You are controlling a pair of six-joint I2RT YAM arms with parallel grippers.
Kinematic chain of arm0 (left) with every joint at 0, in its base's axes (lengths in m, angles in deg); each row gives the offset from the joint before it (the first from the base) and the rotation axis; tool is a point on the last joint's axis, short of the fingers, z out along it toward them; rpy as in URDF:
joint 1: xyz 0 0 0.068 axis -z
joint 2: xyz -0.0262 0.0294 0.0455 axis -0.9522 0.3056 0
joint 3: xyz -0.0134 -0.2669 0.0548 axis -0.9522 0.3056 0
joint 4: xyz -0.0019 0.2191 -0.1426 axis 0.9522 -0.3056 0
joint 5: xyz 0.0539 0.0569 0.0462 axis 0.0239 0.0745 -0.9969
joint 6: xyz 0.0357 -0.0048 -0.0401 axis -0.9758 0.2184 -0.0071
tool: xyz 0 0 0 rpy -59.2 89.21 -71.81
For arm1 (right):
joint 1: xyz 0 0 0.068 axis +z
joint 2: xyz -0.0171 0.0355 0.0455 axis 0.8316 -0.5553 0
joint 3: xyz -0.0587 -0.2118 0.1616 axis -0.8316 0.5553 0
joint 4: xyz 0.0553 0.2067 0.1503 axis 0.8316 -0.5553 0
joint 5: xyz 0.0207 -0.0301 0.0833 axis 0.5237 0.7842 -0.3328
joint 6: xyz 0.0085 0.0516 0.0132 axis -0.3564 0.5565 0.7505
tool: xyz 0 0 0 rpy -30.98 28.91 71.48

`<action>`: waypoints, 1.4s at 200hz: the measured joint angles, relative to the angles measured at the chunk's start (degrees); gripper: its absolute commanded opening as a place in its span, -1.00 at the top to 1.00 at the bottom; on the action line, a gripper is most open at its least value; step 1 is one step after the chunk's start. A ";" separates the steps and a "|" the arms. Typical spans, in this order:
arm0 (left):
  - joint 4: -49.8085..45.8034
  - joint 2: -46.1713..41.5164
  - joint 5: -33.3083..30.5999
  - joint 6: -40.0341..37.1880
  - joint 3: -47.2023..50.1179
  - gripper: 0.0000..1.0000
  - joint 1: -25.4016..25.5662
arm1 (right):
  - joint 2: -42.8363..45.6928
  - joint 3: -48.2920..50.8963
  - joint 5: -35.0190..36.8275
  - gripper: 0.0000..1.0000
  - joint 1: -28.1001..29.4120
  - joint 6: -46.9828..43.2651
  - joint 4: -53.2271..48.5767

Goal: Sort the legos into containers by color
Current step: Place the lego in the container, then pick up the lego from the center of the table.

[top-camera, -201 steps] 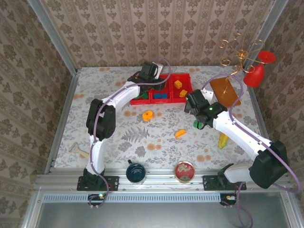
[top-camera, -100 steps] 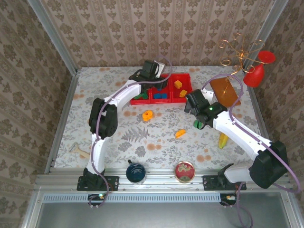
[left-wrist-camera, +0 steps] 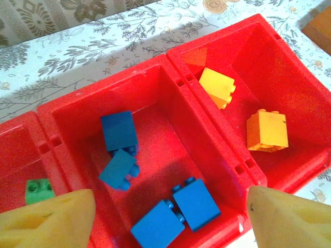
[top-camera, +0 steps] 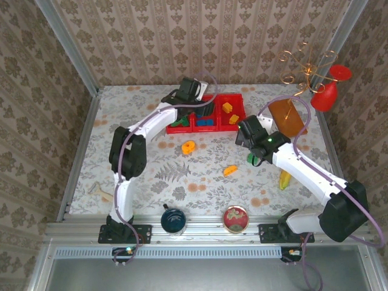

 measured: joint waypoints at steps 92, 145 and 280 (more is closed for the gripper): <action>3.98 -22.38 -3.02 3.43 18.12 -1.00 -0.15 | -0.20 3.52 -6.64 -1.00 2.12 5.11 0.11; 7.13 -34.38 -5.57 5.99 32.26 -1.00 -1.99 | -4.07 3.91 -8.94 -1.00 6.54 8.83 0.52; 9.66 -56.22 -10.19 12.04 57.42 -1.00 -9.79 | -13.25 3.98 -14.08 -1.00 11.54 15.89 4.72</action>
